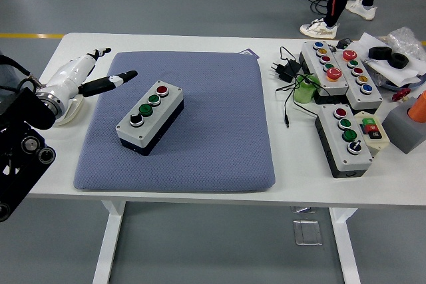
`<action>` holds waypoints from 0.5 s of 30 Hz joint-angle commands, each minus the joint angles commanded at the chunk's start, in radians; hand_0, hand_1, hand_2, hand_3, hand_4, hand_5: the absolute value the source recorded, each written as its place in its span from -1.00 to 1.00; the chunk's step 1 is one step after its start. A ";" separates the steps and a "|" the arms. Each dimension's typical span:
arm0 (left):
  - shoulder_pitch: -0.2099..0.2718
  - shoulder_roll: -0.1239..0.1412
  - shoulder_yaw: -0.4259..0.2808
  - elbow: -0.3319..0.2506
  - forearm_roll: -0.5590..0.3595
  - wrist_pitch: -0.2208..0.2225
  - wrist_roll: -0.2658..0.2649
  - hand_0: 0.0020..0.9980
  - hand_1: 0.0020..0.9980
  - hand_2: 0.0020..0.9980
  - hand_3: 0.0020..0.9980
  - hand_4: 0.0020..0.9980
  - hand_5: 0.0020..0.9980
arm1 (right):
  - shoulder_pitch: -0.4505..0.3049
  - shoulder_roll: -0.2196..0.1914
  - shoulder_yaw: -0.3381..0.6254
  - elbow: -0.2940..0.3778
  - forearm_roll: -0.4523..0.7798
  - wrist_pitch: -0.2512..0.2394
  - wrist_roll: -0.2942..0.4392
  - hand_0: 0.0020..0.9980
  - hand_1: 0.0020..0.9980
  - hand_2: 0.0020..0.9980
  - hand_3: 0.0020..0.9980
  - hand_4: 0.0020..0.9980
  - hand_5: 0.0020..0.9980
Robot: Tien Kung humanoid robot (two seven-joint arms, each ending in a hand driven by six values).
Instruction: Pick up the button,place it on the desk,press the button,press the button
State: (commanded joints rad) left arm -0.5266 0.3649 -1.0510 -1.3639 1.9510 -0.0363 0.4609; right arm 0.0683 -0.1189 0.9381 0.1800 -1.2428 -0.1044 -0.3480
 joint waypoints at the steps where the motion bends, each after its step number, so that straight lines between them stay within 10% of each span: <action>1: -0.004 -0.003 0.014 0.002 0.003 -0.002 0.012 1.00 1.00 1.00 1.00 1.00 0.95 | 0.001 0.000 0.000 0.000 0.000 0.000 0.000 0.31 -0.06 0.24 0.13 -0.39 -0.55; 15: -0.052 -0.037 0.177 0.049 -0.028 -0.033 0.118 1.00 1.00 1.00 1.00 1.00 0.96 | 0.005 -0.002 -0.008 0.000 0.008 -0.001 0.002 0.31 -0.06 0.23 0.13 -0.39 -0.55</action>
State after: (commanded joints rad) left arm -0.5785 0.3280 -0.8736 -1.3147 1.9228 -0.0694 0.5786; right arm 0.0736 -0.1206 0.9302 0.1800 -1.2343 -0.1055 -0.3457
